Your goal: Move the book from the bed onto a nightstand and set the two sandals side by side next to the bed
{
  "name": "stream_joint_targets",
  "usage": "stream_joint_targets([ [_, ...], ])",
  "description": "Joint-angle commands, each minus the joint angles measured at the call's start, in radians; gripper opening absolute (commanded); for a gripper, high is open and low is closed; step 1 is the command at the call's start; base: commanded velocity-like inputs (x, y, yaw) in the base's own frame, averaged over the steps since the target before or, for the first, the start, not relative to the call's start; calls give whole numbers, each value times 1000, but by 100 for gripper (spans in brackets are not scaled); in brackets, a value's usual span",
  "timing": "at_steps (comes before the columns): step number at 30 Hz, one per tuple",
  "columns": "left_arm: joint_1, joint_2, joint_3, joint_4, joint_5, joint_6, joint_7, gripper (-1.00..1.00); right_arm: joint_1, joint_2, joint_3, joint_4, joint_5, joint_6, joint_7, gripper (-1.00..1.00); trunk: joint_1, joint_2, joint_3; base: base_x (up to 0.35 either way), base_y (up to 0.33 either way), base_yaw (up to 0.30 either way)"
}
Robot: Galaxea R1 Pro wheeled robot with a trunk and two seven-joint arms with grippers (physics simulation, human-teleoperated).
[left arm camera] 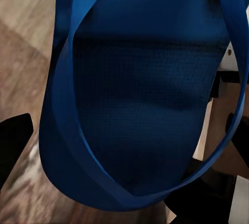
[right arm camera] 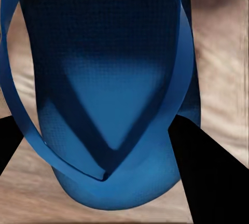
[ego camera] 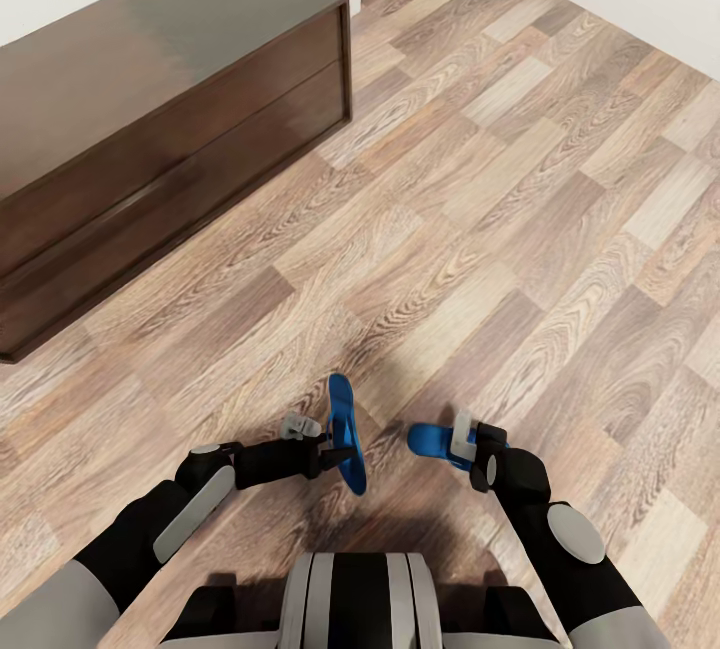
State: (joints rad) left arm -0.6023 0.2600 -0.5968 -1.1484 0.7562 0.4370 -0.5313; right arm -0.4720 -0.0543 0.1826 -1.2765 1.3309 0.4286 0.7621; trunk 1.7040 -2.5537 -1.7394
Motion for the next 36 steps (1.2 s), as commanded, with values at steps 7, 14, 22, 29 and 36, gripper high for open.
stream_joint_targets([
  [7,-1,1,-1,-1,9,8,2,-100,0,-1,3,-1,5,6,6,-100,-3,1,27,0,0,0],
  [14,-1,1,-1,-1,9,8,2,-100,0,-1,3,-1,5,6,8,-100,-6,3,54,0,0,0],
  [22,-1,1,-1,1,9,9,2,-100,0,-4,0,0,2,6,7,-100,-10,5,85,0,0,0],
  [29,-1,1,-2,2,8,9,4,-100,0,-13,-130,6,-76,-6,9,-100,-13,7,112,0,0,0],
  [36,-1,2,-3,4,8,9,4,-100,3,-50,-222,64,-260,-121,9,-100,-16,8,139,0,0,0],
])
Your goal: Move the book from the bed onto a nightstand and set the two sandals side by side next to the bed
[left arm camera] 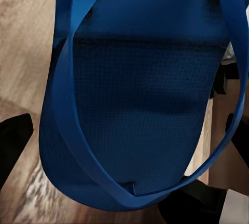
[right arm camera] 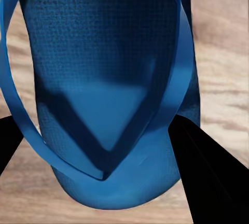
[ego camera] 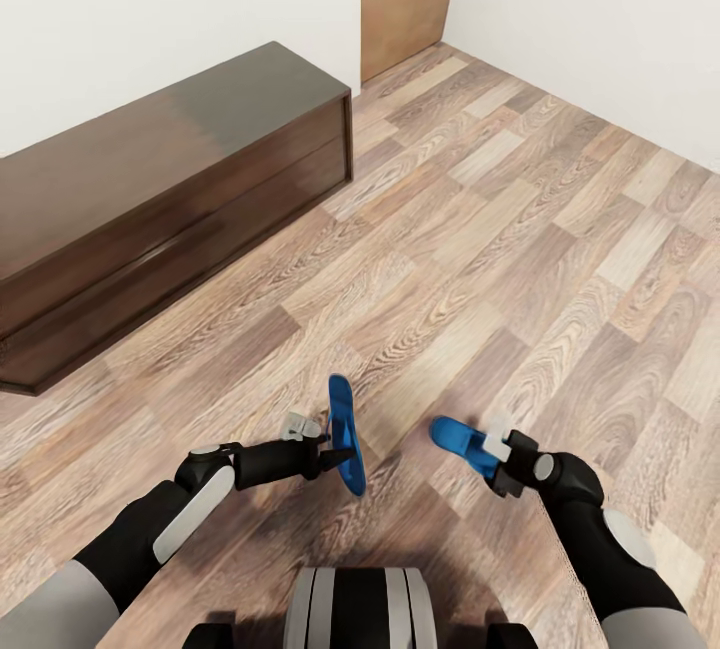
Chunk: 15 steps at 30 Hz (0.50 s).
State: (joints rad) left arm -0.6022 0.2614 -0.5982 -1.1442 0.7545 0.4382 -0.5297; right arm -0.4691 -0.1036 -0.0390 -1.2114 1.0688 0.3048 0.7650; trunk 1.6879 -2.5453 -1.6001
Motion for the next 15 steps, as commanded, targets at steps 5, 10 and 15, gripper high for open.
stream_joint_targets([
  [5,-1,1,-2,0,9,7,2,-100,2,-23,-47,34,-77,-26,9,-100,-2,1,19,0,0,0],
  [10,-1,1,-2,0,8,7,2,-100,3,-25,-70,36,-86,-33,10,-100,-5,2,38,0,0,0],
  [15,-1,0,-2,-1,8,8,4,-100,3,-25,-74,36,-88,-33,10,-100,-7,3,58,0,0,0],
])
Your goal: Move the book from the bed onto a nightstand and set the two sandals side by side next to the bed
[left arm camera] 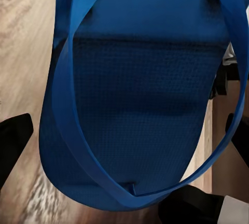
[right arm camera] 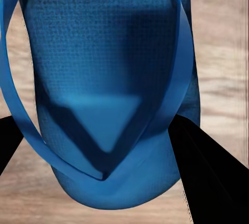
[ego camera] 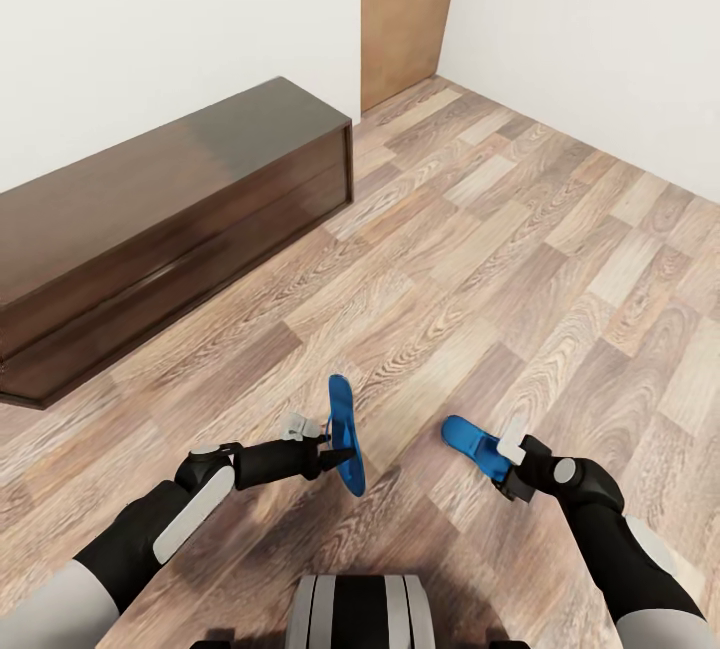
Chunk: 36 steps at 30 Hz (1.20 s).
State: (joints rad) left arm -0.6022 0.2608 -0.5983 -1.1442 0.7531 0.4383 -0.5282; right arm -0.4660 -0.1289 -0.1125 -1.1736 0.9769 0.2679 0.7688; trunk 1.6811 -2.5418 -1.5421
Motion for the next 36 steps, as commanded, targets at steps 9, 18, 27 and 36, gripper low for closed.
stream_joint_targets([
  [9,-1,1,-1,0,8,8,2,-100,1,0,-1,-1,-46,4,7,-100,-4,2,34,0,0,0],
  [18,-1,1,-1,0,8,8,2,-100,5,0,-1,-7,-186,4,9,-100,-8,4,69,0,0,0],
  [27,-1,1,-1,0,8,8,4,-100,9,-1,-2,-9,-361,7,12,-100,-12,6,104,0,0,0],
  [36,-1,0,-3,-1,9,8,5,-100,10,-1,-3,-12,-365,17,12,-100,-16,8,139,0,0,0],
])
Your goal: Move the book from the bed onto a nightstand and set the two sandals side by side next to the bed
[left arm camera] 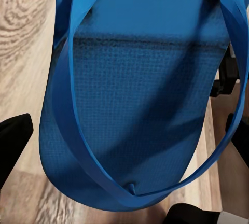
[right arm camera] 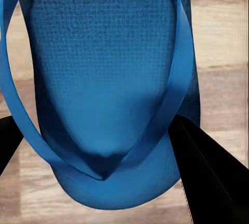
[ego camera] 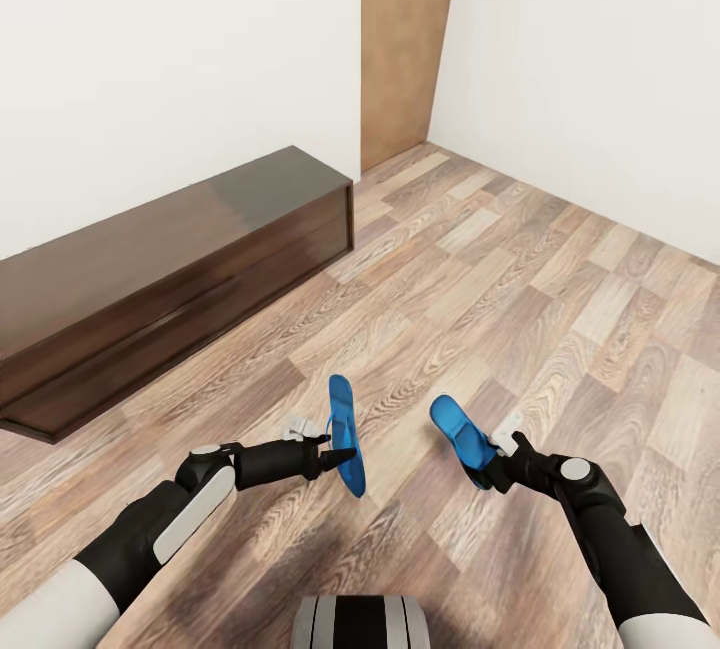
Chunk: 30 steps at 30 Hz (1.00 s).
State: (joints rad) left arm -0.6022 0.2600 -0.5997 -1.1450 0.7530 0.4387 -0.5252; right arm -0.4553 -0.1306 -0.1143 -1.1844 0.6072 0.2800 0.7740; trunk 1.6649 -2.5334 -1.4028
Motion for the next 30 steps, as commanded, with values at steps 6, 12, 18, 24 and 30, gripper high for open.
stream_joint_targets([
  [6,-1,1,-1,0,10,8,1,-100,0,0,-2,-3,5,6,6,-100,-3,1,23,0,0,0],
  [12,-1,1,-2,0,12,8,0,-100,0,1,-13,-3,5,7,5,-100,-5,3,46,0,0,0],
  [18,-1,1,-2,-1,12,8,1,-100,0,2,-47,-3,5,7,5,-100,-8,4,69,0,0,0],
  [24,-1,1,-2,-1,12,8,1,-100,0,2,-51,-2,5,7,5,-100,-11,5,92,0,0,0],
  [30,-1,1,-2,-1,12,8,1,-100,0,2,-50,-2,5,0,4,-100,-14,7,115,0,0,0],
])
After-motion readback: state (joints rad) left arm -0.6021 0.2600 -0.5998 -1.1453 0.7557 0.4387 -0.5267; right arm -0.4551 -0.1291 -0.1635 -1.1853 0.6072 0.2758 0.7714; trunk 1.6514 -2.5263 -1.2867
